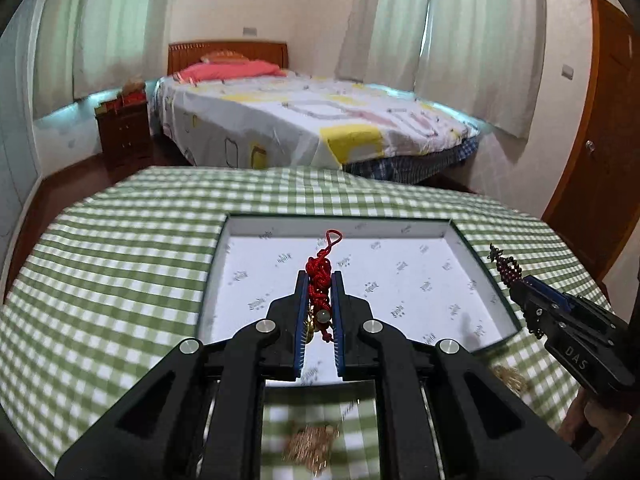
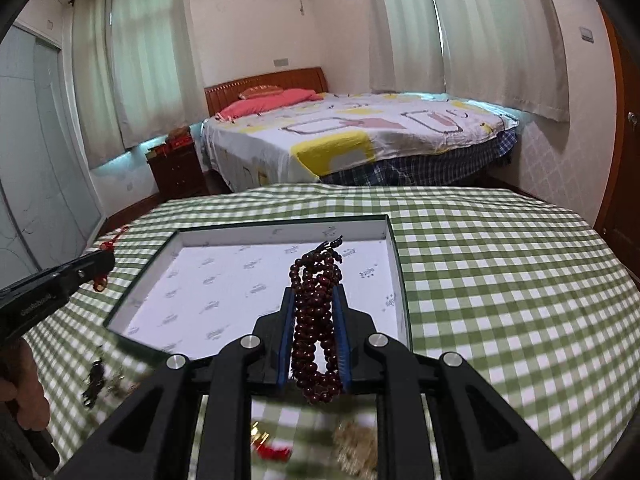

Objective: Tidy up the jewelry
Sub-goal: 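Carry the tassel and bead bracelet into the green box and open both tools, then lift both open tools out of the box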

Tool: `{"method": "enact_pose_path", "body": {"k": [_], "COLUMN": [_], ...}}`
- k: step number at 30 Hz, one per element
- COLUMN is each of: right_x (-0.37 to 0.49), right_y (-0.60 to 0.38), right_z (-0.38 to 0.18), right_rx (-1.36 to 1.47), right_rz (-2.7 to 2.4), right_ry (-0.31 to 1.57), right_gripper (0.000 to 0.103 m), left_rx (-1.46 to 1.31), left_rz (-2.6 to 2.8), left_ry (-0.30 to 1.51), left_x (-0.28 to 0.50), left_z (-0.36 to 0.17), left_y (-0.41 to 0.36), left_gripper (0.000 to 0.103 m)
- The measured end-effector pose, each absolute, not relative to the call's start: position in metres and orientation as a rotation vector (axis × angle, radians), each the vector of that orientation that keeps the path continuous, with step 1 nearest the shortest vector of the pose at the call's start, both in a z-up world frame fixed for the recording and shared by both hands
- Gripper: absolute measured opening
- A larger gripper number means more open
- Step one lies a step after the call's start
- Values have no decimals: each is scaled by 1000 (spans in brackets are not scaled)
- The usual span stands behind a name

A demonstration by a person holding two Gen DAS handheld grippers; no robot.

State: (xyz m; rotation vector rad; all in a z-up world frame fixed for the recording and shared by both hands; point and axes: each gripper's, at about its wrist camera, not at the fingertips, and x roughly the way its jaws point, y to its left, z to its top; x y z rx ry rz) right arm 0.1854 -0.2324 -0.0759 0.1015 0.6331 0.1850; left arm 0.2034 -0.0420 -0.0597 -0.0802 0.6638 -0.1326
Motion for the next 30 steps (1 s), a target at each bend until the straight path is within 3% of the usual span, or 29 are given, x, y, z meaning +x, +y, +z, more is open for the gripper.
{"method": "enact_pose_path", "body": {"k": [7, 13, 16, 17, 20, 23, 30], "right_x": [219, 230, 231, 231, 228, 229, 224], "right_y": [-233, -235, -237, -237, -236, -236, -237], "right_z": [-113, -129, -131, -131, -130, -129, -124], "right_rx": [84, 75, 79, 81, 68, 72, 99], "right_rz": [173, 155, 151, 154, 152, 162, 177], "right_ry": [752, 825, 842, 841, 831, 829, 809], "right_gripper": [19, 20, 22, 28, 42, 45, 55], "left_rx": [-73, -57, -51, -50, -49, -39, -49], "left_rz": [-121, -131, -138, -140, -149, -159, -163], "left_ry": [844, 902, 917, 917, 919, 918, 908], "left_x": [250, 260, 262, 262, 264, 263, 260], "left_z": [-121, -139, -142, -143, -143, -143, -141], "left_y": [-46, -48, -51, -51, -54, -57, -59], "left_gripper": [11, 11, 13, 14, 29, 50, 62]}}
